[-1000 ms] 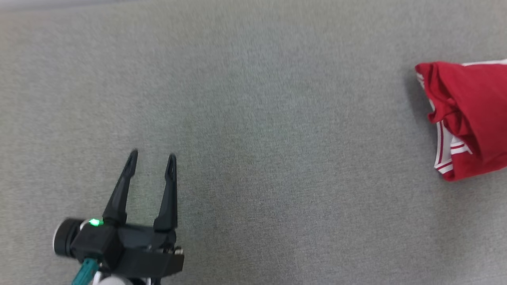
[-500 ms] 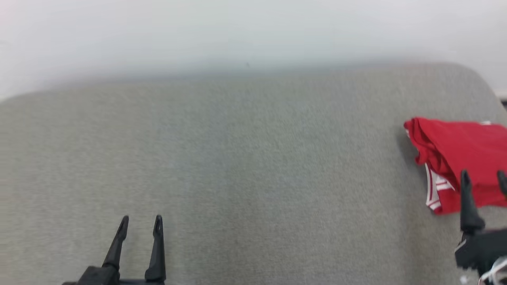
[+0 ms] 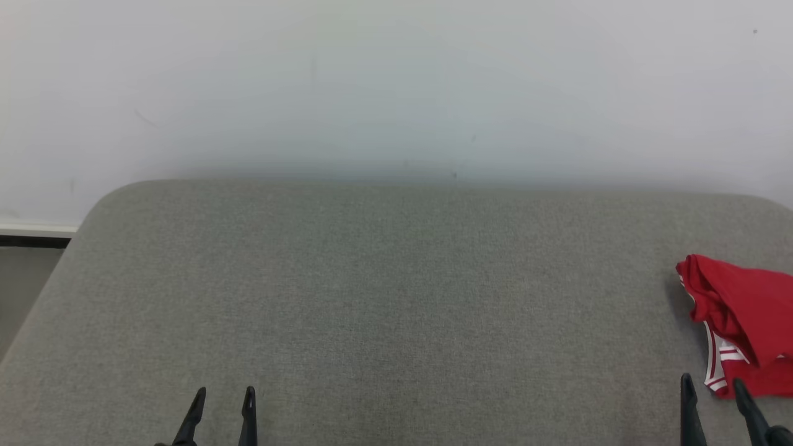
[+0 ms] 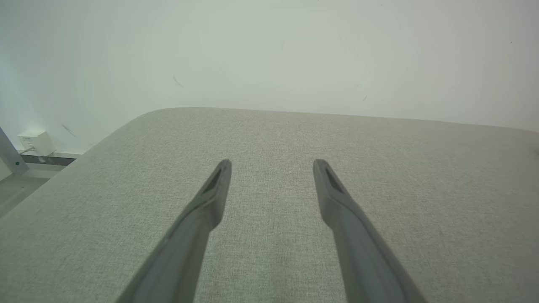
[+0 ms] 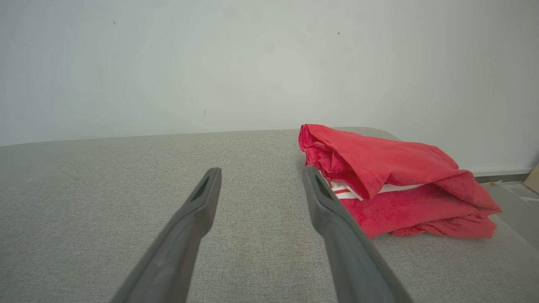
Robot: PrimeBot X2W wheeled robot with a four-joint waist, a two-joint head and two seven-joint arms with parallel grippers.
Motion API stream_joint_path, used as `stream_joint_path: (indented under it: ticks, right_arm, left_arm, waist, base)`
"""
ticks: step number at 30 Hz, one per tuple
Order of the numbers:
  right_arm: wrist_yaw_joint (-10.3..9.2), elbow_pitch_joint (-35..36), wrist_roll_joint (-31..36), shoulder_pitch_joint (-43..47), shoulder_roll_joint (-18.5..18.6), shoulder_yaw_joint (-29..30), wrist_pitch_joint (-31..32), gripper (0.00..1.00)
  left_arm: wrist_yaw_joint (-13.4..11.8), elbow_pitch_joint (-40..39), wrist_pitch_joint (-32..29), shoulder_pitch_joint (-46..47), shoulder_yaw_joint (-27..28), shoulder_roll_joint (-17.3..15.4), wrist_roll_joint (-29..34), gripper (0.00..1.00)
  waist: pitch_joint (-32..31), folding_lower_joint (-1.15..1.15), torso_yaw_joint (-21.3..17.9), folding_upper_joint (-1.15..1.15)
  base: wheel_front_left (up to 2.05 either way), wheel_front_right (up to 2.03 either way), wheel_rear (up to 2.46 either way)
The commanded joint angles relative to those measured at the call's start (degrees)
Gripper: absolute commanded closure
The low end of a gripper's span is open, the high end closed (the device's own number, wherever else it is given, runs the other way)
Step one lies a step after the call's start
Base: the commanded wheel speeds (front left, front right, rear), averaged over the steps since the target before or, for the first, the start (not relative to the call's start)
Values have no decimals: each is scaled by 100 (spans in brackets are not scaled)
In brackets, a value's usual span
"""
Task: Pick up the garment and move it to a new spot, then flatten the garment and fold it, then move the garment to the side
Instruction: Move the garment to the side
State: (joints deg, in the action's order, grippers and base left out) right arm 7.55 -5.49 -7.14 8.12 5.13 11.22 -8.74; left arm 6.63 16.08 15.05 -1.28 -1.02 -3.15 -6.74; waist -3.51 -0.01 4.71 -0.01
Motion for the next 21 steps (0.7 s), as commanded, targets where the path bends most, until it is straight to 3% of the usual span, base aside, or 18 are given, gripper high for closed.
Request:
stream_joint_path:
  ticks: [1, 9, 21]
  right_arm:
    - [-16, -83, 17, 68, -31, 6, -66, 0]
    - [-16, -472, 183, 238, -156, -58, -345, 0]
    - [-16, -491, 247, 169, -218, -9, -438, 0]
  left_arm:
    - [33, 45, 14, -105, 7, -1, 20, 0]
    - [55, 171, 14, -195, 6, 17, -86, 0]
    - [70, 74, 14, -148, 7, 26, -214, 0]
  waist:
    - [-179, 1, 135, 1]
    - [-223, 1, 86, 1]
    - [-202, 1, 33, 1]
  base:
    - [0, 0, 0]
    - [0, 0, 0]
    - [0, 0, 0]
